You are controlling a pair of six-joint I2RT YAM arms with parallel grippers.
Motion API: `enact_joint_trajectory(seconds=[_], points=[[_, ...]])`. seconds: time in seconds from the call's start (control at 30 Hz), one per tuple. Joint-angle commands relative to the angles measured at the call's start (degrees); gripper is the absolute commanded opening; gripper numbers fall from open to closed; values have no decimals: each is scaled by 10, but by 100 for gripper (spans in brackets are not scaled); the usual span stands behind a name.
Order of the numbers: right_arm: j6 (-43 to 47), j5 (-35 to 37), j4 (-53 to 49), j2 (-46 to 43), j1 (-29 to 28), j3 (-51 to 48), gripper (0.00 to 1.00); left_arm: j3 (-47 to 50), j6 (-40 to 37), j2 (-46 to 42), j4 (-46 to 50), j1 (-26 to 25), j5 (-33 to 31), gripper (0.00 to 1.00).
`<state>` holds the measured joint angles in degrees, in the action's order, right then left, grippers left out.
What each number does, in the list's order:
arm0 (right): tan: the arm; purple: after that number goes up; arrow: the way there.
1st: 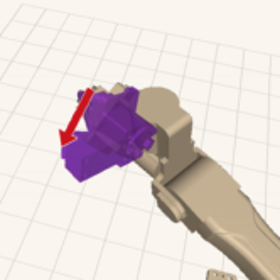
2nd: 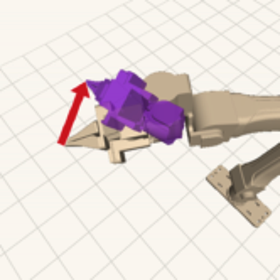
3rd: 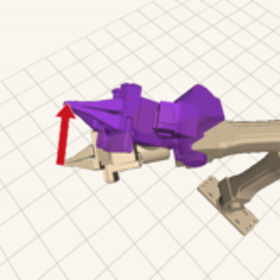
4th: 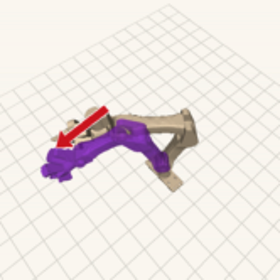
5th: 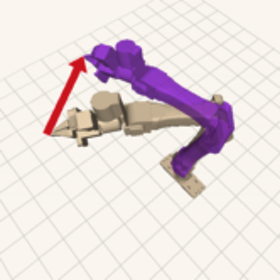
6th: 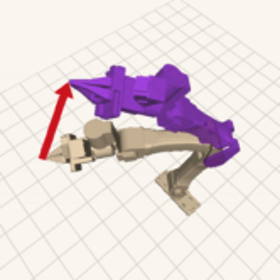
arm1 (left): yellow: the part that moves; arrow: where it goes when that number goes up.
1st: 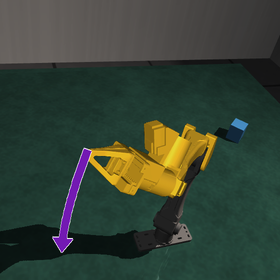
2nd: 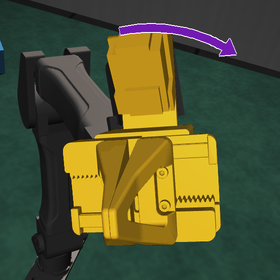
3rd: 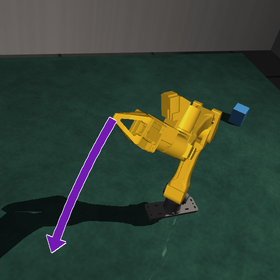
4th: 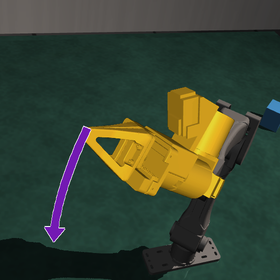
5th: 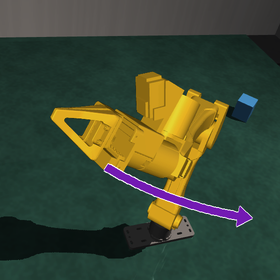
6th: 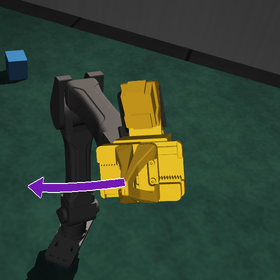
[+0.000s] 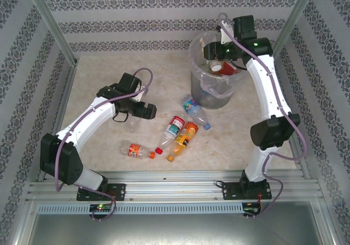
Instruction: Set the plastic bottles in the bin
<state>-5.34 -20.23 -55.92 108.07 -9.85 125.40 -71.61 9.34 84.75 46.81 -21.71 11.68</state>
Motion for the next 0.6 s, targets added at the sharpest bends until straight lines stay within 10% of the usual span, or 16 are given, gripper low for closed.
enact_joint_trajectory(seconds=[0.0, 0.57], points=[[21, 11, -38, 17, 4, 21, 59, 9, 10, 4, 16, 3, -17, 100], [-1, 11, 49, -128, 3, -121, 86, 39, 42, 38, 11, 4, -69, 97]])
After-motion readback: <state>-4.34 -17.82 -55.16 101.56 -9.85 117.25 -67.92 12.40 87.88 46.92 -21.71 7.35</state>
